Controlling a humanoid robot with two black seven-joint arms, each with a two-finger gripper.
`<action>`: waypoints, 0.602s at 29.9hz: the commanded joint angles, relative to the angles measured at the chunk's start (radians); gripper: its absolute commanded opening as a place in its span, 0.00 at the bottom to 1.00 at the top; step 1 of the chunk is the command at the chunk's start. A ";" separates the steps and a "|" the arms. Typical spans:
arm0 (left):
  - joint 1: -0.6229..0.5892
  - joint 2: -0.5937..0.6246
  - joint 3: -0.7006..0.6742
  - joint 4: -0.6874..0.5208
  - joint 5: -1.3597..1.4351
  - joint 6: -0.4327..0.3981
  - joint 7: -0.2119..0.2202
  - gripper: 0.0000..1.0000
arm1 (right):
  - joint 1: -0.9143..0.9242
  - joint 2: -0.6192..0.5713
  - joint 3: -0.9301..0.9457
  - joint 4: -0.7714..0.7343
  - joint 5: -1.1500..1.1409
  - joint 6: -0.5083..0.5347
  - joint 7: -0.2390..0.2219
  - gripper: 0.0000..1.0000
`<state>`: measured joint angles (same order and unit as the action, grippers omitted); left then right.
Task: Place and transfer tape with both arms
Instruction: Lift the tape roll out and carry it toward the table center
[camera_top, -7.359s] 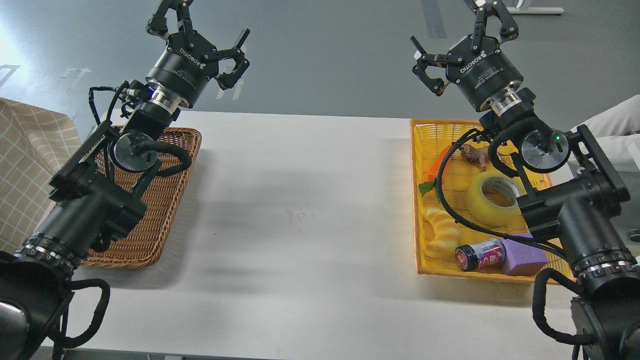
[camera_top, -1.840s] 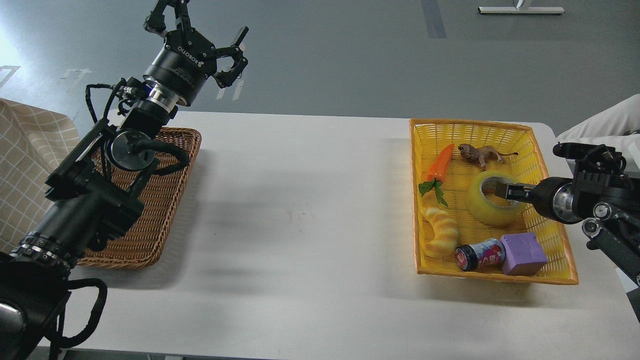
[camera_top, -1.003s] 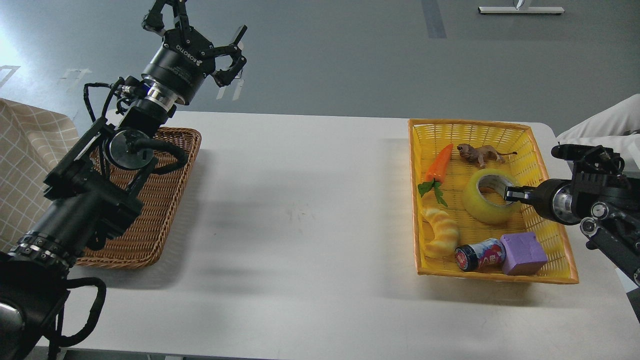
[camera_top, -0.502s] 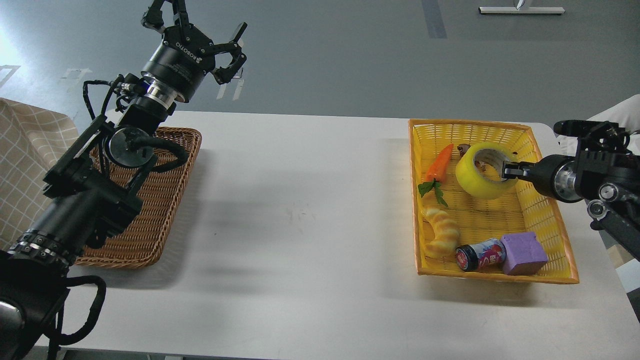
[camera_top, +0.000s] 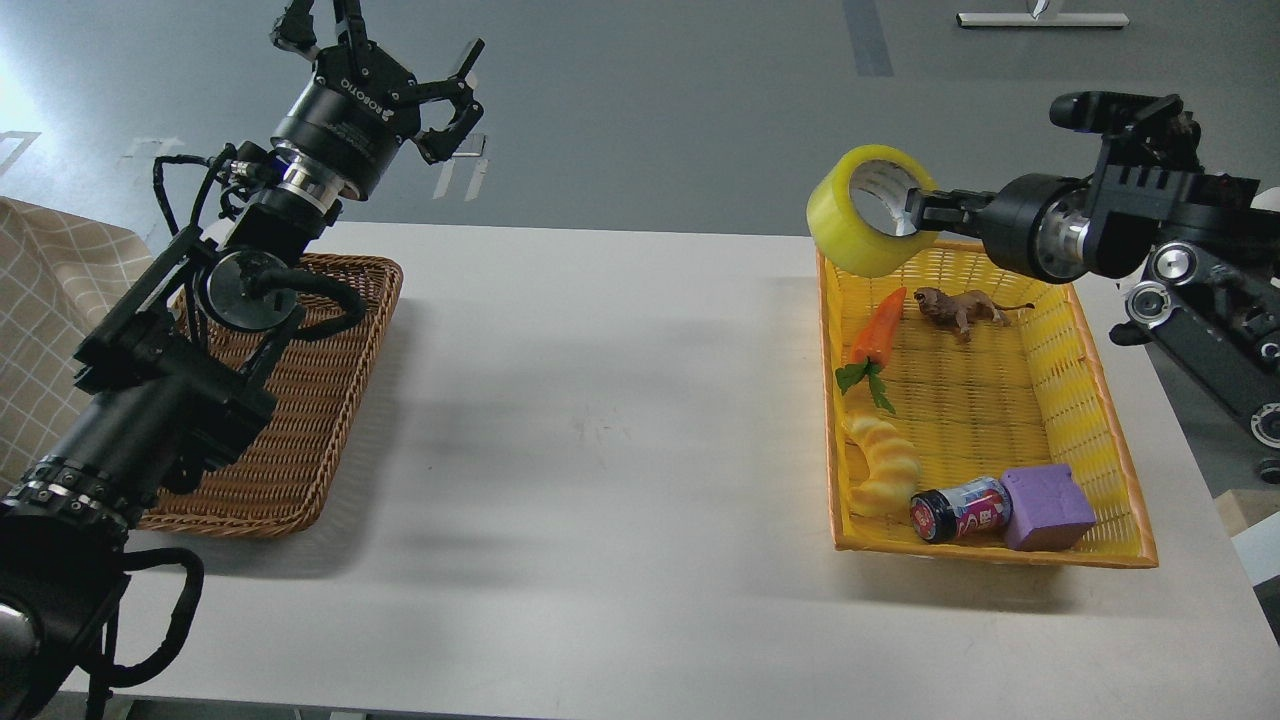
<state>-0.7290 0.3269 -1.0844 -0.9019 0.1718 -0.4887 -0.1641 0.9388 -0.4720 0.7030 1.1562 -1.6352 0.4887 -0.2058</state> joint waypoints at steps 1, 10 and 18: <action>-0.004 0.007 0.000 0.000 0.000 0.000 -0.002 0.98 | 0.021 0.064 -0.026 -0.004 0.000 0.000 -0.001 0.00; -0.007 0.011 0.000 0.000 0.000 0.000 0.000 0.98 | 0.094 0.176 -0.145 -0.024 0.002 0.000 -0.001 0.00; -0.007 0.004 0.001 0.000 0.002 0.000 0.000 0.98 | 0.115 0.302 -0.218 -0.127 0.002 0.000 -0.001 0.00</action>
<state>-0.7366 0.3325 -1.0837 -0.9019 0.1731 -0.4887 -0.1641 1.0476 -0.2102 0.5078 1.0614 -1.6339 0.4887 -0.2073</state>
